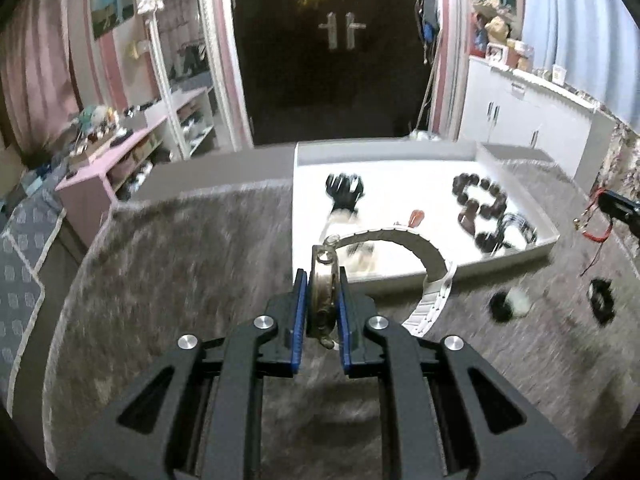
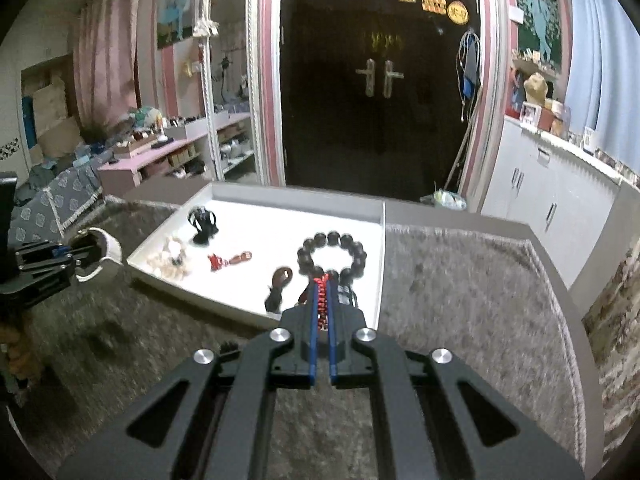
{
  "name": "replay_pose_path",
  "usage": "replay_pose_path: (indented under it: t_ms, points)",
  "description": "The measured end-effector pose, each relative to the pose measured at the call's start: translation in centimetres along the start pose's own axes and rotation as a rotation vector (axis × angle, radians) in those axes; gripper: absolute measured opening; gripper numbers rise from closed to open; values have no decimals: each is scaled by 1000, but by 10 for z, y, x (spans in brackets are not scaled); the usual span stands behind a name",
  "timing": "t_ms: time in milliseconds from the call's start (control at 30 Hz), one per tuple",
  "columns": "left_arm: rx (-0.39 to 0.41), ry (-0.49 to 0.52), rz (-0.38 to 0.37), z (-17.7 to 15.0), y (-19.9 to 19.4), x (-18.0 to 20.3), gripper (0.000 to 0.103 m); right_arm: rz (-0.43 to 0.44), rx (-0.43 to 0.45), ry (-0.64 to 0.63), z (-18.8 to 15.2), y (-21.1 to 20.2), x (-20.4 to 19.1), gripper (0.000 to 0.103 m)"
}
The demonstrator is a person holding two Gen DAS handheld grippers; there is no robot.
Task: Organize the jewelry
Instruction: 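Carry the watch and red-cord bracelet into the tray and open both tools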
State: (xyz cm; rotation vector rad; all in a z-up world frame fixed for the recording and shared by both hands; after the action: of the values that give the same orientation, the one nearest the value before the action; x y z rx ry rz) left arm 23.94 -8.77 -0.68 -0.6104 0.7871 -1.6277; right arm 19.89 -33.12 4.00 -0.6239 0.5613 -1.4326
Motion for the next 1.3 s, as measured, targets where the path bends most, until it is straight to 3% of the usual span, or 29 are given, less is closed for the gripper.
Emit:
replay_pose_path:
  t_ms: [300,533,667,1067,1200,1300]
  points:
    - [69,-3,-39,64,-1,21,12,39,59,-20,50,2,-10,3]
    - [49,1,-53,102,41,43,12,77,60,-7,87,35,-15,3]
    - [12,-50,-70,120,74,41,12,94,38,21,101,68,-13,3]
    - [-140,-38,-30,121,170,47,12,127,-114,57,113,182,-9,3]
    - [-156,9,-2,119,179,54,12,125,-162,50,106,204,-15,3]
    - [-164,26,-30,119,182,59,12,125,-200,37,100,214,-19,3]
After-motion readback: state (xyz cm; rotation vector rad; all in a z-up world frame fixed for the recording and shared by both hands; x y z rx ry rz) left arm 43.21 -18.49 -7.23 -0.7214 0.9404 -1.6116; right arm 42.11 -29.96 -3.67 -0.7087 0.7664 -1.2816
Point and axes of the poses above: each gripper's, at about its wrist camera, not at the fingertips, and y roughly the way its jaws point, x to its right, z to its top, the point moved 5 cm from there along y, roughly the way its jaws point, and after that the axes turned 10 degrees about -x, right-handed, at the moved point
